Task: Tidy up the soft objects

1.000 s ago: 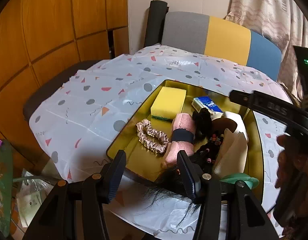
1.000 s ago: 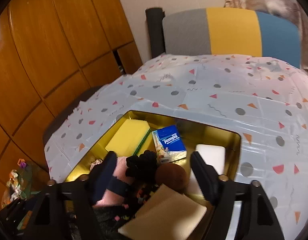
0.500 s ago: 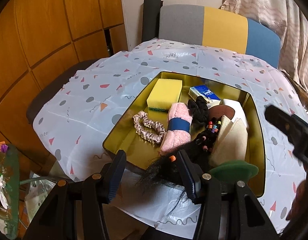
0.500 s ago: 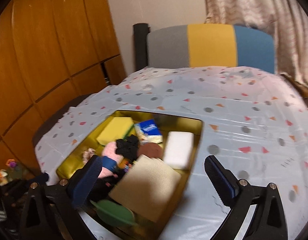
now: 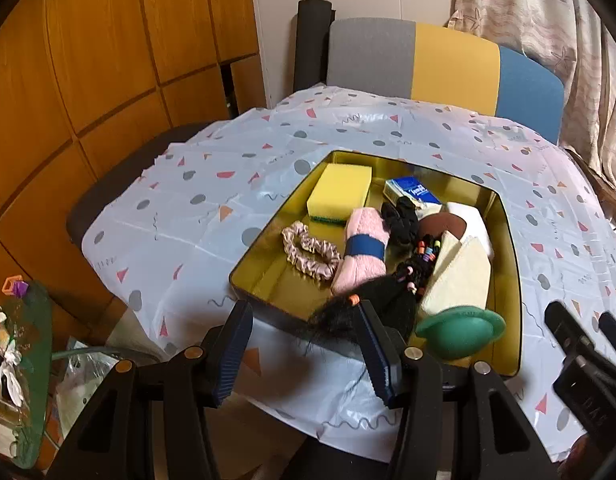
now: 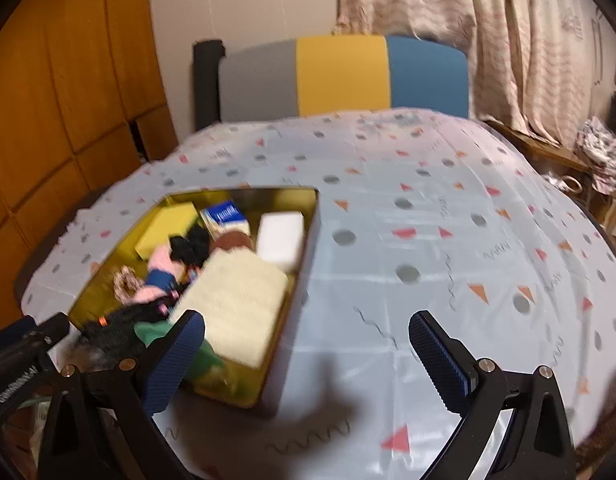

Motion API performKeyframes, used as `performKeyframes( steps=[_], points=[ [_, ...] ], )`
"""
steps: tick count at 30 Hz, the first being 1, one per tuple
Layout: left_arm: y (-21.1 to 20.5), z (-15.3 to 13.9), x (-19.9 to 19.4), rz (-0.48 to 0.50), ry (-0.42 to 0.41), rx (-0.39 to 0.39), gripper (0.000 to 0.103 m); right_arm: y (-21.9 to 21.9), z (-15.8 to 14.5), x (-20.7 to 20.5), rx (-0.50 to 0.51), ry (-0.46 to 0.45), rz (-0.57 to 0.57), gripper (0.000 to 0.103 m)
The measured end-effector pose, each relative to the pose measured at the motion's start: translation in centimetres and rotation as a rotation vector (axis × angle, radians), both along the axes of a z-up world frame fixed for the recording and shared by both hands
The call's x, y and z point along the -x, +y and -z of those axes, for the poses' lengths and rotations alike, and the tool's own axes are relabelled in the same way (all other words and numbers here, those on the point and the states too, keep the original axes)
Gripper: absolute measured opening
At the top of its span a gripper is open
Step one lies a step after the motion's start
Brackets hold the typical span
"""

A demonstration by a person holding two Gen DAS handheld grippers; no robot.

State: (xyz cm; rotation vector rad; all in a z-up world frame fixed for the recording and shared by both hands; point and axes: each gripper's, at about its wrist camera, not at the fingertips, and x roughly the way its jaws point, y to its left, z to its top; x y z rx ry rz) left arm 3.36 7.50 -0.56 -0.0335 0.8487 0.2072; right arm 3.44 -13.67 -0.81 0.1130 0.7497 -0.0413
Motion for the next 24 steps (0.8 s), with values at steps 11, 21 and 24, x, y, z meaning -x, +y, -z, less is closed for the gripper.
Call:
performKeyframes(
  steps=[11,21,24],
  points=[
    [-0.4,-0.5,1.7,0.011,-0.018,-0.039,0.053,1.4,-1.5,2.6,0.009,-0.045,-0.073,0.103],
    [-0.6,-0.3,1.7,0.031,-0.005,-0.045,0.053,1.9,-1.6,2.8,0.043,-0.033,-0.031,0.103],
    [-0.6,-0.2,1.7,0.030,0.000,-0.045,0.053,1.9,-1.6,2.8,0.049,-0.028,-0.029,0.103]
  ],
)
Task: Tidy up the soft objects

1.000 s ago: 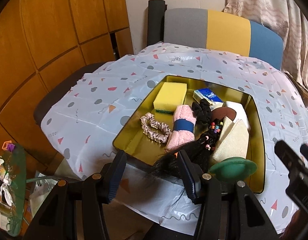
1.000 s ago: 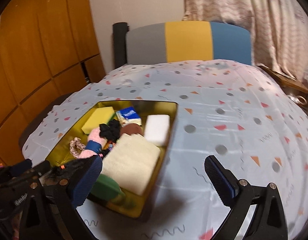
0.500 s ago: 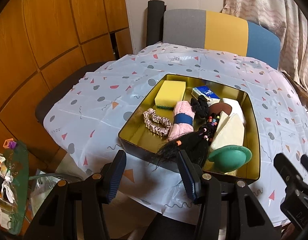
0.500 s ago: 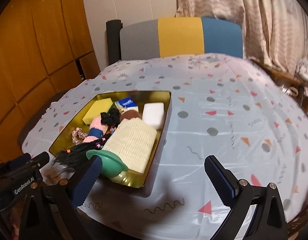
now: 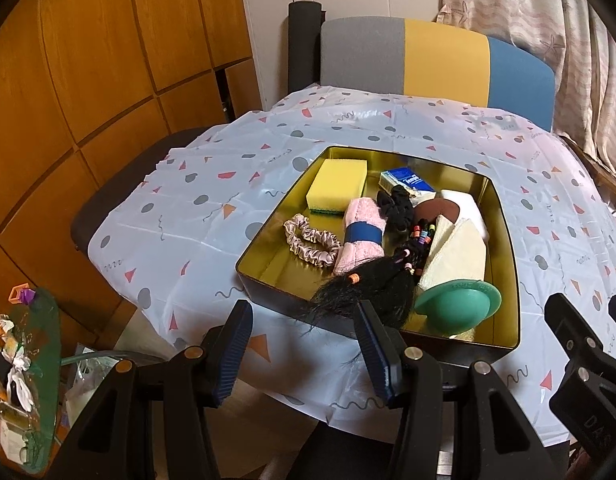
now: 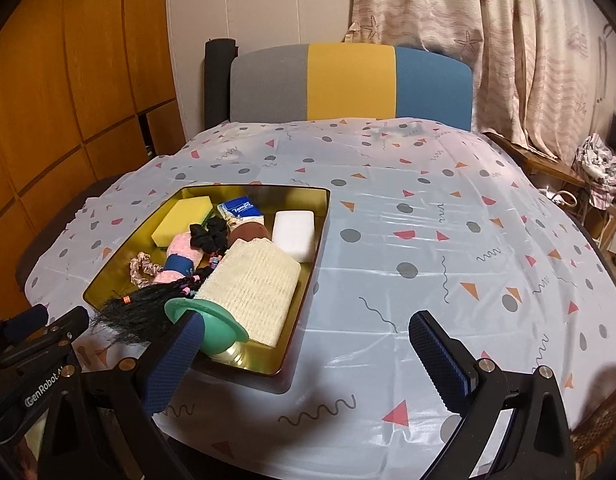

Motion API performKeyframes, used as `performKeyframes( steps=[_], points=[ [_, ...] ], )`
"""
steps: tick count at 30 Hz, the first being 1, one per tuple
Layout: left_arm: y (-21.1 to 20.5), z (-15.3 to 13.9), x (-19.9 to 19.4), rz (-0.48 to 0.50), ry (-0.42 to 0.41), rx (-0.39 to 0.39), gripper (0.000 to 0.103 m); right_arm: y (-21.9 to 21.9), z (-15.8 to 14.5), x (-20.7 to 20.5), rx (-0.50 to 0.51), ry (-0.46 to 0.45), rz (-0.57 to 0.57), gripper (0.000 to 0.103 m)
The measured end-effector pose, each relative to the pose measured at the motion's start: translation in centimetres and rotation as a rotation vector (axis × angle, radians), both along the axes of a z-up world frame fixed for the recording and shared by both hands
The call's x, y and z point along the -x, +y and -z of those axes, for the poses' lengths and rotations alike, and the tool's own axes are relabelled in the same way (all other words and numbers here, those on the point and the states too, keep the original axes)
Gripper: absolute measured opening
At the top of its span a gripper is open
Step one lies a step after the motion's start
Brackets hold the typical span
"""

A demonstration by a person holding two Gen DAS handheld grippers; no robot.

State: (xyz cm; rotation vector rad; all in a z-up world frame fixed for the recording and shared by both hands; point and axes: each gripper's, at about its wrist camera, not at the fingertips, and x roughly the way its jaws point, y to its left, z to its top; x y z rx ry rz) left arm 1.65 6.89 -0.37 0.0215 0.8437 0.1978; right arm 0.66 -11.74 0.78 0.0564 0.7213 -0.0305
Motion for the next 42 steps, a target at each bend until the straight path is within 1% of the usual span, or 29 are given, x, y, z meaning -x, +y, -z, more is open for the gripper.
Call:
performKeyframes(
  steps=[6,14,32,42],
  points=[
    [-0.11,0.13,0.01,0.003,0.003,-0.005,0.053,-0.08,0.04,0.06,-0.003,0.002,0.007,0.103],
    [-0.07,0.49,-0.10,0.007,0.021,0.013,0.053,0.01,0.31,-0.03,-0.006,0.014,0.005,0.103],
    [0.02,0.40,-0.04,0.006,0.019,-0.008,0.053,-0.03,0.56,-0.11,-0.007,0.020,0.008,0.103],
    [-0.04,0.43,-0.04,0.009,0.024,-0.006,0.053,-0.13,0.74,-0.30,-0.015,0.033,0.017,0.103]
  ],
)
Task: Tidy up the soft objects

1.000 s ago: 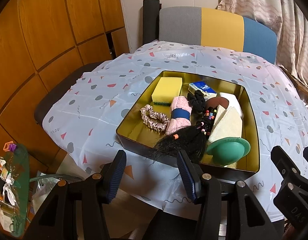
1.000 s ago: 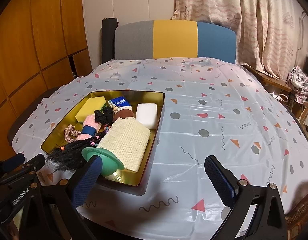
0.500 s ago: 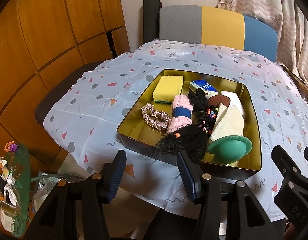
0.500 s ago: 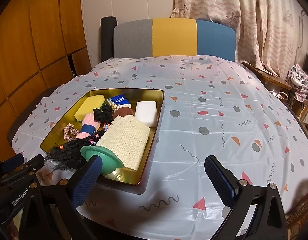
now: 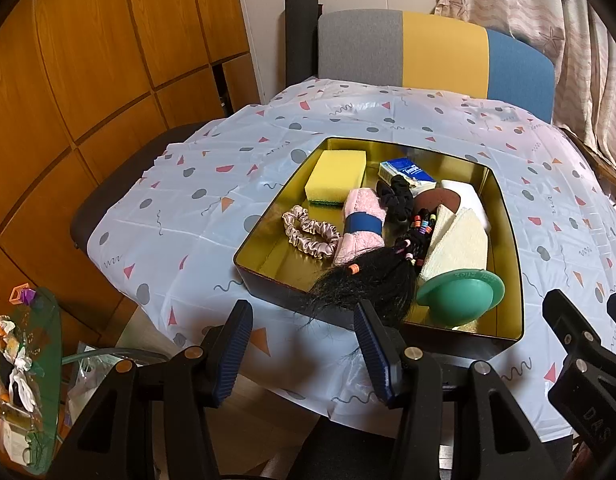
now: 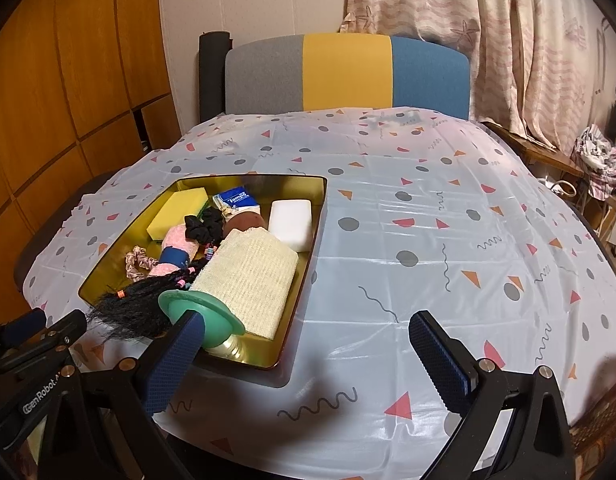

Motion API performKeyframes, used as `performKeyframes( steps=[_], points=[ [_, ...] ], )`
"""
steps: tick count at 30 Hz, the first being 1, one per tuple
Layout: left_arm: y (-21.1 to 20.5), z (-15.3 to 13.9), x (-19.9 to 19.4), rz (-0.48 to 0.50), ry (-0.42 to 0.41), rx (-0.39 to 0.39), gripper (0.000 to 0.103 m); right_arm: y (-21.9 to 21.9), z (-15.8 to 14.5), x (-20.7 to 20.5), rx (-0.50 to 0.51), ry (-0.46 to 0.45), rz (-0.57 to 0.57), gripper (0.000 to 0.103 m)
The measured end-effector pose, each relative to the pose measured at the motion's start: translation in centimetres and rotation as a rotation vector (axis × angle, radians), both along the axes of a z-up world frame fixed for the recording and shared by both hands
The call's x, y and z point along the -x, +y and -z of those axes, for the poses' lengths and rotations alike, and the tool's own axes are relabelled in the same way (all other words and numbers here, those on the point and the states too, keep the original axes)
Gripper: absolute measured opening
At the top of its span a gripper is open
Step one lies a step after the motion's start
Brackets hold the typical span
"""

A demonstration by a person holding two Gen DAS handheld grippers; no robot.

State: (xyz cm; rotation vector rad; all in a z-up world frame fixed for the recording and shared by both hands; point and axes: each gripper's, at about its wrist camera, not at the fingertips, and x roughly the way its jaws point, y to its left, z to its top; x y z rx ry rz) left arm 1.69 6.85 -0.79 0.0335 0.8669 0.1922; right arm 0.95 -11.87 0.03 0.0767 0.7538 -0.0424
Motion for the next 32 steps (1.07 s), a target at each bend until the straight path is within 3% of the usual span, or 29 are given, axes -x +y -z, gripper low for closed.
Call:
performKeyframes(
  steps=[32],
  points=[
    [-0.36,-0.19,0.15,0.012,-0.016,-0.021,0.053,-0.07,0.38,-0.15,-0.012,0.018,-0.002,0.103]
  ],
)
